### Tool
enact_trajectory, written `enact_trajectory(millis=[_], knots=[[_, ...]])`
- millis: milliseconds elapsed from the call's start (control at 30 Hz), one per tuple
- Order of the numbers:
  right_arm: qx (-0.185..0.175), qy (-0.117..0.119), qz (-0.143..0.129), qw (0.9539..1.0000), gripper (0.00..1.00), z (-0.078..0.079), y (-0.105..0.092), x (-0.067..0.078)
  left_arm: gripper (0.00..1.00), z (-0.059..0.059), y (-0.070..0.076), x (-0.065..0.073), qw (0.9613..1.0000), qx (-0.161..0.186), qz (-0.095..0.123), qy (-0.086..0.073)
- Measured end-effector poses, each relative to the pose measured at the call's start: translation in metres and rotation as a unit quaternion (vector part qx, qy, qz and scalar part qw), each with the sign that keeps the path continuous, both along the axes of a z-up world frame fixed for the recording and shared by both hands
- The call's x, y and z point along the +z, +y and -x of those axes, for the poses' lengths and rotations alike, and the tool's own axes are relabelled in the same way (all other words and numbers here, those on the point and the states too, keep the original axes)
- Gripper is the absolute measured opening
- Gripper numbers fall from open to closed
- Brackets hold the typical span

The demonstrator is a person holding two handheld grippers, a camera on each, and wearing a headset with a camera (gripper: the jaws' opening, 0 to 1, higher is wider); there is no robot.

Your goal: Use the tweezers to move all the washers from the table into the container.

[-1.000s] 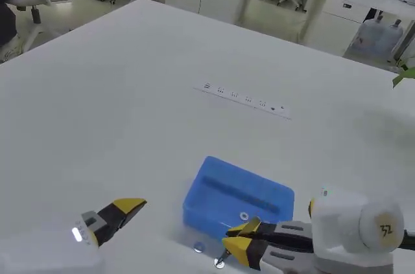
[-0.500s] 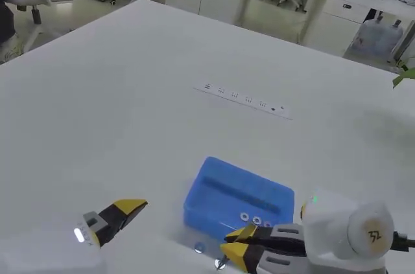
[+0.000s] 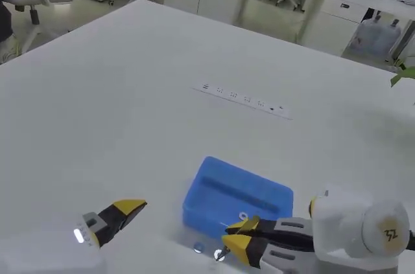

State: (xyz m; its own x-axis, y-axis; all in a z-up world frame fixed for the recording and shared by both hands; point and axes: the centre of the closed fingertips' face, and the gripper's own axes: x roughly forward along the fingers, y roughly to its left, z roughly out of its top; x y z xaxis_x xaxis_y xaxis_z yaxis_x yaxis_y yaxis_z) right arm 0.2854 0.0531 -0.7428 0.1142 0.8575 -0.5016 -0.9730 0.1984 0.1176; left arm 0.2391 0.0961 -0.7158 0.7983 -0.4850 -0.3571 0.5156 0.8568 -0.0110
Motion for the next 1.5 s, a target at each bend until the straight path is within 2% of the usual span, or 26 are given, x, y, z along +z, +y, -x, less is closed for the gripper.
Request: enact_trajectory(millis=[267, 400, 500, 633, 733, 933, 1100, 1400, 1500], knots=[[-0.02, 0.013, -0.042, 0.9989, 0.02, -0.007, -0.001, 0.025, 0.73, 0.0, 0.0, 0.0, 1.0, 0.0, -0.001, 0.0], [-0.037, 0.023, -0.081, 0.9957, 0.02, -0.014, 0.0, 0.044, 0.72, 0.0, 0.0, 0.0, 1.0, 0.001, -0.002, -0.001], [-0.053, 0.024, -0.103, 0.993, 0.02, -0.025, -0.002, 0.055, 0.72, 0.0, 0.0, 0.0, 1.0, 0.0, -0.001, 0.0], [-0.082, 0.025, -0.114, 0.9898, 0.02, -0.041, -0.005, 0.06, 0.72, 0.0, -0.001, 0.0, 1.0, -0.002, -0.002, 0.0], [-0.11, 0.033, -0.126, 0.9853, 0.02, -0.057, -0.006, 0.063, 0.72, 0.0, -0.001, -0.001, 1.0, -0.002, -0.003, 0.001], [-0.142, 0.033, -0.109, 0.9833, 0.02, -0.076, -0.006, 0.052, 0.72, 0.0, 0.0, -0.001, 1.0, -0.002, -0.005, 0.002], [-0.163, 0.044, -0.086, 0.9819, 0.02, -0.089, -0.008, 0.035, 0.72, 0.001, -0.001, -0.002, 1.0, -0.003, -0.006, 0.003], [-0.174, 0.058, -0.059, 0.9812, 0.02, -0.099, -0.01, 0.014, 0.72, 0.001, -0.001, -0.003, 1.0, -0.004, -0.007, 0.005], [-0.172, 0.058, -0.047, 0.9823, 0.02, -0.099, -0.009, 0.008, 0.72, 0.001, -0.001, -0.003, 1.0, -0.005, -0.007, 0.005]])
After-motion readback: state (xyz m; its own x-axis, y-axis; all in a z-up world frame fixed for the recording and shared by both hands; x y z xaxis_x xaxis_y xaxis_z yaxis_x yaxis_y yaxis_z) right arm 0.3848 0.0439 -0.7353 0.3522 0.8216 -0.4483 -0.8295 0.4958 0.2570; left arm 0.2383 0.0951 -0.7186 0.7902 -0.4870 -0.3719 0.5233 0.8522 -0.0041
